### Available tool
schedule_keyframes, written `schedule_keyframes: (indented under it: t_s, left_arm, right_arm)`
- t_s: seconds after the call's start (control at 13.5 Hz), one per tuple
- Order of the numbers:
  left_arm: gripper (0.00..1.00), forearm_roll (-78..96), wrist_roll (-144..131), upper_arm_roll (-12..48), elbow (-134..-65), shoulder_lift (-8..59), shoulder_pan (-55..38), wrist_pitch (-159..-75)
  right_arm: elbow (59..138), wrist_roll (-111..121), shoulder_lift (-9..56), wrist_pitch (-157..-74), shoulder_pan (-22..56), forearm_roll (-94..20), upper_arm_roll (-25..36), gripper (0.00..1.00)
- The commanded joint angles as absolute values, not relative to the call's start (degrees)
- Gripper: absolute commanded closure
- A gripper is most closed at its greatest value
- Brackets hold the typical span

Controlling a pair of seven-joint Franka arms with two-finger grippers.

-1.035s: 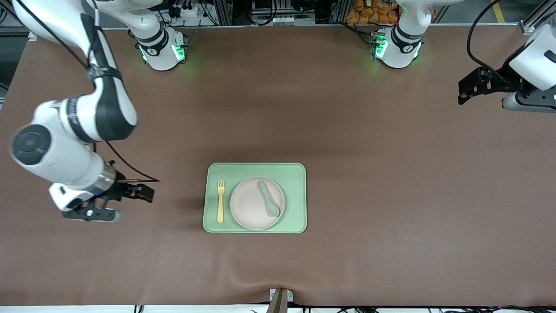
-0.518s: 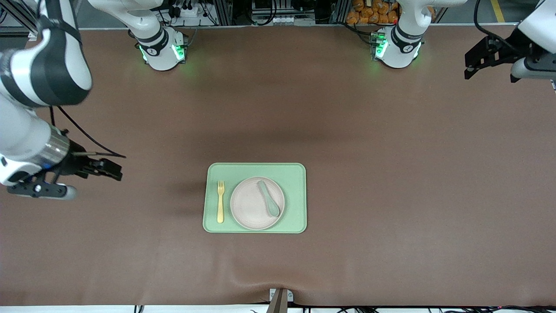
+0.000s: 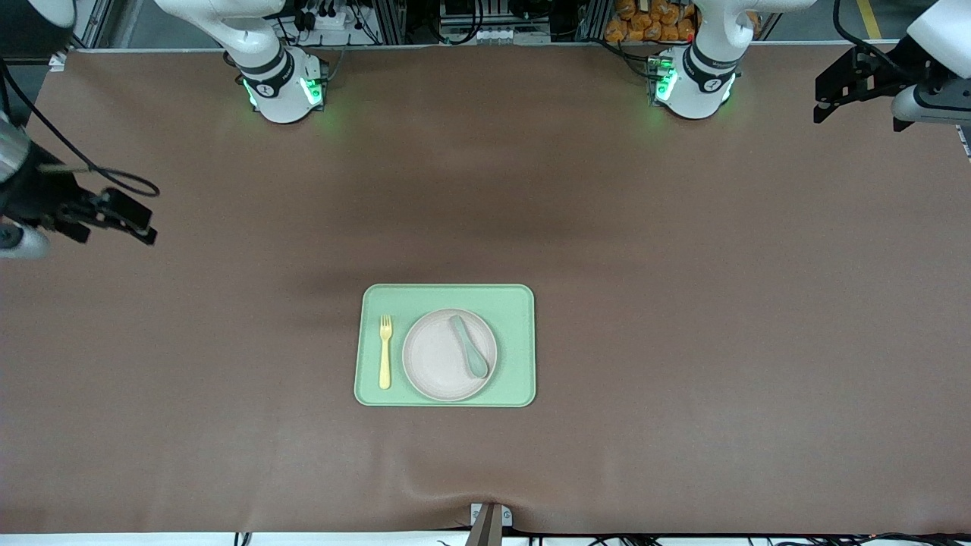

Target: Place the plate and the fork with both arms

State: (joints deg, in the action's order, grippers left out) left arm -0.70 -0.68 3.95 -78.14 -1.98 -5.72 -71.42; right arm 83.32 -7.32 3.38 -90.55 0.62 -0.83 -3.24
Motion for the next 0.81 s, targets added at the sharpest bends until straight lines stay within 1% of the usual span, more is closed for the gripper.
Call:
schedule_keyframes:
  t_s: [0.0, 0.22, 0.37, 0.59, 0.74]
  left_arm:
    - [0.0, 1.1, -0.4, 4.0, -78.9, -4.1, -4.3, -70.5]
    - [0.0, 2.3, -0.5, 3.8, -79.1, -4.2, -4.1, -70.5]
    - [0.0, 2.3, -0.5, 3.9, -79.1, -4.3, -3.8, -70.4]
    - [0.0, 2.3, -0.6, 3.9, -79.2, -4.0, -3.8, -70.4]
    - [0.0, 2.3, -0.7, 3.8, -79.1, -3.4, -3.6, -70.5]
  right_arm:
    - [88.3, -6.1, -3.9, -90.4, -0.3, -1.1, -3.3, 0.0]
    - [89.9, -5.7, -6.4, -88.9, -0.3, -1.1, -3.3, 0.0]
    - [92.2, -5.1, -5.3, -90.3, -0.4, -1.1, -3.1, 0.0]
    - [91.0, -4.7, -2.9, -90.4, -0.7, -0.1, -3.1, 0.0]
    - [87.8, -2.9, -1.0, -90.0, -0.8, 0.3, -3.1, 0.0]
